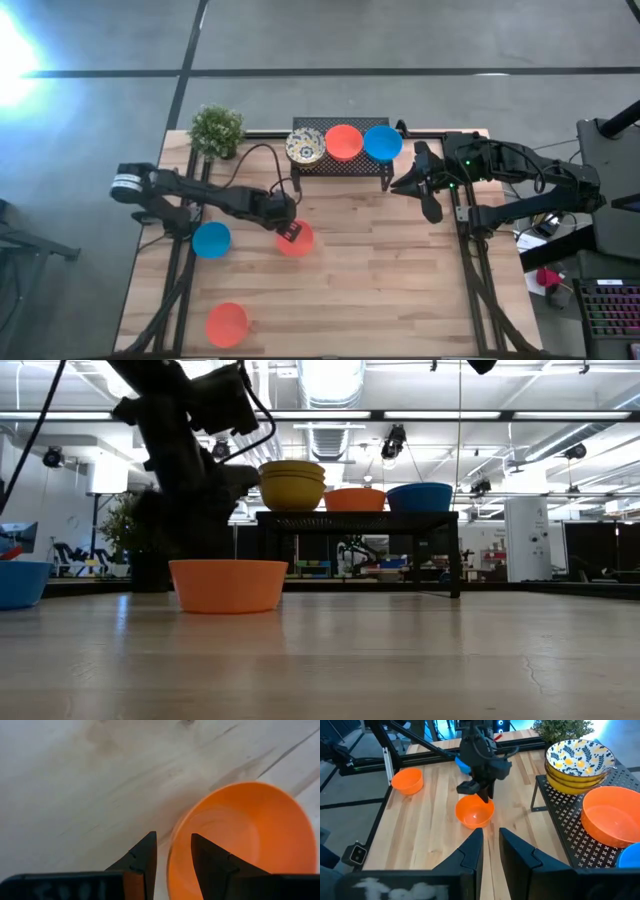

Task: Pick & Place Mini bowls
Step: Stack the top orange bowl on the orange bowl on the shelf

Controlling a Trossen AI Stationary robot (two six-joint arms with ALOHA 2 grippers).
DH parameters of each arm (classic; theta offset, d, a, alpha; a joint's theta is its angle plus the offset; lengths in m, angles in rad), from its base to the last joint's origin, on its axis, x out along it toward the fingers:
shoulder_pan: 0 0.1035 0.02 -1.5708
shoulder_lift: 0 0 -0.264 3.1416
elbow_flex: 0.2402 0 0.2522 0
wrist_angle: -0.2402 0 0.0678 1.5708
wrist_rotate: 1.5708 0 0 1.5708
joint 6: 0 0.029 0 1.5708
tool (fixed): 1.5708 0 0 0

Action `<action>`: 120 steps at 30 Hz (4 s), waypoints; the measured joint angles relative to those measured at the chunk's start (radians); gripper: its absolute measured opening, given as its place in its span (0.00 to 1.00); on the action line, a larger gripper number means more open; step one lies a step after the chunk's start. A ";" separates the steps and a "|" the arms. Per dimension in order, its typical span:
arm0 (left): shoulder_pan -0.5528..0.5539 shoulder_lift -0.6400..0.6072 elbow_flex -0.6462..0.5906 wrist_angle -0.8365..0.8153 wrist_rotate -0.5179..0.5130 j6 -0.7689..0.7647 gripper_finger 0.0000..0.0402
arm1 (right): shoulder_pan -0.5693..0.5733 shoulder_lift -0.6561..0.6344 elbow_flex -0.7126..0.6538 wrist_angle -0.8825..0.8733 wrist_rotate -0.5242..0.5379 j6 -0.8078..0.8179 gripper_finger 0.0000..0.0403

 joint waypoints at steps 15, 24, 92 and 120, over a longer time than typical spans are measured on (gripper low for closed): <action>0.002 0.066 0.005 0.026 0.009 -0.002 0.07 | 0.000 0.000 0.000 0.001 0.000 0.003 0.14; 0.002 0.066 0.026 0.030 0.073 -0.008 0.01 | 0.000 0.000 0.000 0.001 0.000 0.003 0.14; 0.488 0.222 1.053 -0.212 0.211 0.475 0.00 | 0.000 0.000 0.000 0.000 0.000 -0.020 0.14; 0.489 0.520 1.369 -0.417 0.007 0.947 0.00 | 0.000 0.000 -0.001 0.000 0.002 -0.018 0.14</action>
